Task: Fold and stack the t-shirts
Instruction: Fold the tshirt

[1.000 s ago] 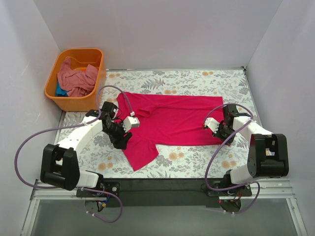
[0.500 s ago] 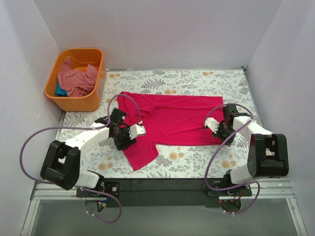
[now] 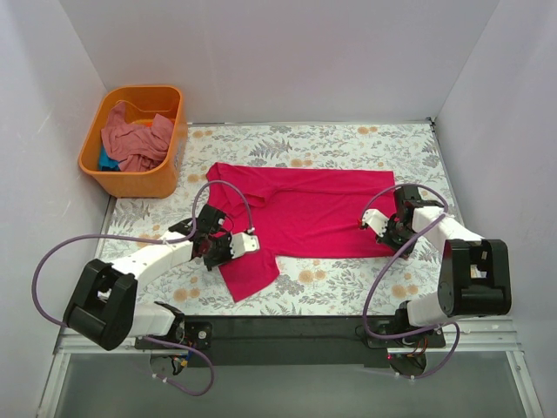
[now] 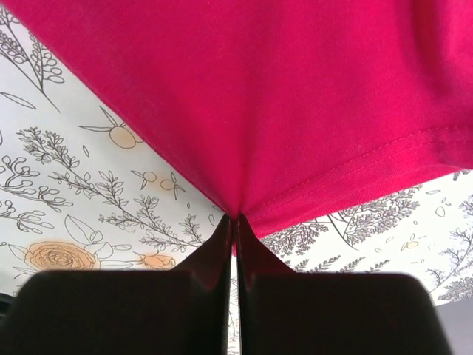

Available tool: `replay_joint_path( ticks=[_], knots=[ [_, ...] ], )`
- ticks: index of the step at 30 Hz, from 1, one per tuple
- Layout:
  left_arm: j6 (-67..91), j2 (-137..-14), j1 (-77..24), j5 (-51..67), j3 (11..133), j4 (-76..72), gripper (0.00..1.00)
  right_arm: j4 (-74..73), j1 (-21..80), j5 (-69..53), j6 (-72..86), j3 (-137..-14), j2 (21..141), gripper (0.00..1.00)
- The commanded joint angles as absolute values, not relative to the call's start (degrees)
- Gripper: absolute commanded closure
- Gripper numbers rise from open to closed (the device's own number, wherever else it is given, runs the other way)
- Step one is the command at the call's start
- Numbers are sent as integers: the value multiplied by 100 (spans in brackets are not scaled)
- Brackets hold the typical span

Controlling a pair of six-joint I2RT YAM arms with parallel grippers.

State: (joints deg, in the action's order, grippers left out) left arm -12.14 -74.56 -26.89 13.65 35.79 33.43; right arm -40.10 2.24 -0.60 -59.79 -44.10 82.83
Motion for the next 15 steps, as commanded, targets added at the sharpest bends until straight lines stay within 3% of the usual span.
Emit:
replay_joint_path(
  ticks=[1,15],
  knots=[
    [-1196,-7375,-2690,1116,3567,3980,100,-4289,193,-26,-6108,-4342,7920,99],
    [-1011,-6732,-2584,1380,4956,5502,100,-4851,-290,-96,-6680,-4736,7207,99]
  ],
)
